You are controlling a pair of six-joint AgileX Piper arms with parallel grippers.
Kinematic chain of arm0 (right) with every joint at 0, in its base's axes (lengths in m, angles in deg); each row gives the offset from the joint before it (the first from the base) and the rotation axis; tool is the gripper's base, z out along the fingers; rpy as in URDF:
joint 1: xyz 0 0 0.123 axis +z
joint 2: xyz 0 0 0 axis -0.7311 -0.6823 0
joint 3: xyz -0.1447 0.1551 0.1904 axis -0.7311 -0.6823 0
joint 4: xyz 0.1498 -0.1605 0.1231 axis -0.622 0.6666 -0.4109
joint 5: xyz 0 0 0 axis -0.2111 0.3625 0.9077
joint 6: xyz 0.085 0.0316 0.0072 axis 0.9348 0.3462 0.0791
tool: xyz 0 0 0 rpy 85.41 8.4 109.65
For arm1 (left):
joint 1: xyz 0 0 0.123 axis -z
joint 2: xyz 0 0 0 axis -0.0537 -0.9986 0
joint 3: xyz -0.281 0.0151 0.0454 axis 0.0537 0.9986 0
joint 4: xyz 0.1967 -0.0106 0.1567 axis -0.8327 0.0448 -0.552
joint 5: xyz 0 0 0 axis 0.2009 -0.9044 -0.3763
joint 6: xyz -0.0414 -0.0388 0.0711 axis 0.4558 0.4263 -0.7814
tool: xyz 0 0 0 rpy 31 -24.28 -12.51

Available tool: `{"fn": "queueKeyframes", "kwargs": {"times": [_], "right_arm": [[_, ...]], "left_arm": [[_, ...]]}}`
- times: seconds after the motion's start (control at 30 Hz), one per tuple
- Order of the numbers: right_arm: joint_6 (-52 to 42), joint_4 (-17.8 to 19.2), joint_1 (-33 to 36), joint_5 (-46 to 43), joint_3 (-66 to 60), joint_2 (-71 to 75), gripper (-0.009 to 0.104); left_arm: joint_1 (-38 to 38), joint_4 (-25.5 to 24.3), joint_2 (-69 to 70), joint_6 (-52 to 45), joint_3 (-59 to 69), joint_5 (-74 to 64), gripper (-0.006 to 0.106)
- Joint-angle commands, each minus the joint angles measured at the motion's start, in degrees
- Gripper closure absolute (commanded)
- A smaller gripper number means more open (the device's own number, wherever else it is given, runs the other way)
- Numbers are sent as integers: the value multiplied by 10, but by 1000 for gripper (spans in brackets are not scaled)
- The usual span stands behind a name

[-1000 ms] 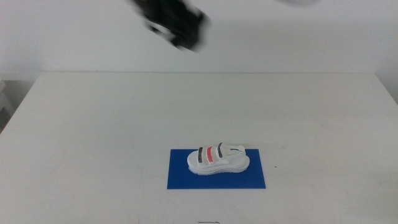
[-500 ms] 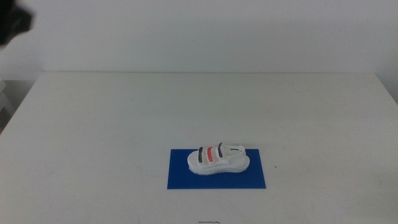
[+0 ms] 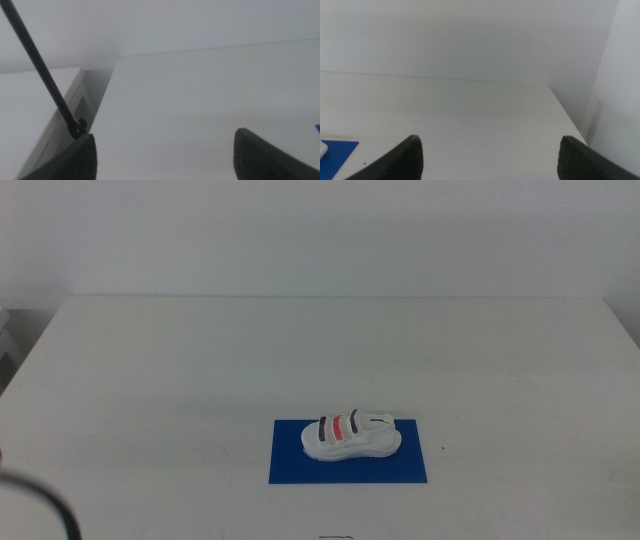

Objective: Use one arm to grab the shoe from the table and place it on the mat.

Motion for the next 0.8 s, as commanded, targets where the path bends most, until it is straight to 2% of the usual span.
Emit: {"fn": "queueKeyframes", "kwargs": {"times": [0.0,0.17,0.43,0.77], "right_arm": [[-2,5,1,-44,11,11,1],[-2,5,1,-44,11,11,1],[-2,5,1,-44,11,11,1],[-2,5,1,-44,11,11,1]], "left_arm": [[0,6,41,21,31,54,7],[0,6,115,80,115,65,7],[0,6,175,84,215,164,7],[0,6,182,84,212,151,7]]}}
